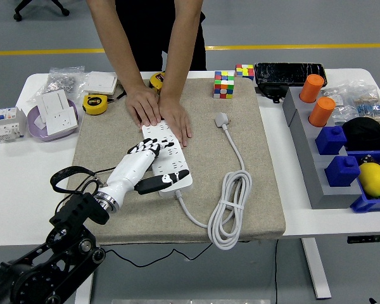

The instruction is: Pick up the plug,place it near the board,insert it into the board,press the button

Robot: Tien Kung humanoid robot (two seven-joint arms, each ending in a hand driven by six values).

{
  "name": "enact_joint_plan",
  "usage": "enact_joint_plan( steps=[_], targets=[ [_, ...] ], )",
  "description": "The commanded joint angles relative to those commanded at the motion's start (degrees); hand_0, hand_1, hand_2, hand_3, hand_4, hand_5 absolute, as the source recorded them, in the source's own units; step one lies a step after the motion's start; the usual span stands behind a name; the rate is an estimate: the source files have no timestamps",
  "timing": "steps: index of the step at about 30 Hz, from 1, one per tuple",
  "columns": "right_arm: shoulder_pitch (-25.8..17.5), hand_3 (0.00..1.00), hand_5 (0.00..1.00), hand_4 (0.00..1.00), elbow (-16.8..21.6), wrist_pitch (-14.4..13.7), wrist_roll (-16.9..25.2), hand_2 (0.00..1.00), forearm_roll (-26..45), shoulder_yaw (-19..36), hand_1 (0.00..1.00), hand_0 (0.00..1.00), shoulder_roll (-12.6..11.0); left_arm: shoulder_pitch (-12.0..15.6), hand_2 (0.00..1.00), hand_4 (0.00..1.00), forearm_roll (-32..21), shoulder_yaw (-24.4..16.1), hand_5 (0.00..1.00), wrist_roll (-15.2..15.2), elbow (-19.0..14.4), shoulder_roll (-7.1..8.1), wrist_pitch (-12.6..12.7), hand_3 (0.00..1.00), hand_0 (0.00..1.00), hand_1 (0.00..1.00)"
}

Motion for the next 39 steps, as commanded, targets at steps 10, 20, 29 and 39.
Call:
enact_joint_plan(
  steps=[10,20,29,39],
  targets=[
    [-0.01,0.843,0.998,0.998,0.0,-0.02,0.04,0.842,-0.11,0.25,0.918,0.998,0.07,2.59,0.957,0.998,3.75,-3.13,0.998,1.98,-2.25,0.27,5.86,0.913,0.998,0.998],
    [0.06,0.844,0.998,0.998,0.0,-0.07,0.09,0.84,0.07,0.17,0.917,0.998,0.03,2.82,0.977,0.998,3.93,-1.09,0.998,4.68,0.79,1.21,2.46,0.927,0.998,0.998],
    [0.04,0.843,0.998,0.998,0.0,-0.02,-0.01,0.84,-0.35,0.35,0.917,0.998,-0.06,1.29,0.974,0.998,3.47,1.65,0.998,4.62,1.39,1.27,2.07,0.926,0.998,0.998],
    [0.01,0.843,0.998,0.998,0.0,-0.03,0.01,0.84,-0.29,0.01,0.916,0.998,-0.17,0.32,0.976,0.998,3.39,3.91,0.998,4.62,1.49,1.36,1.84,0.926,0.998,0.998]
  ],
)
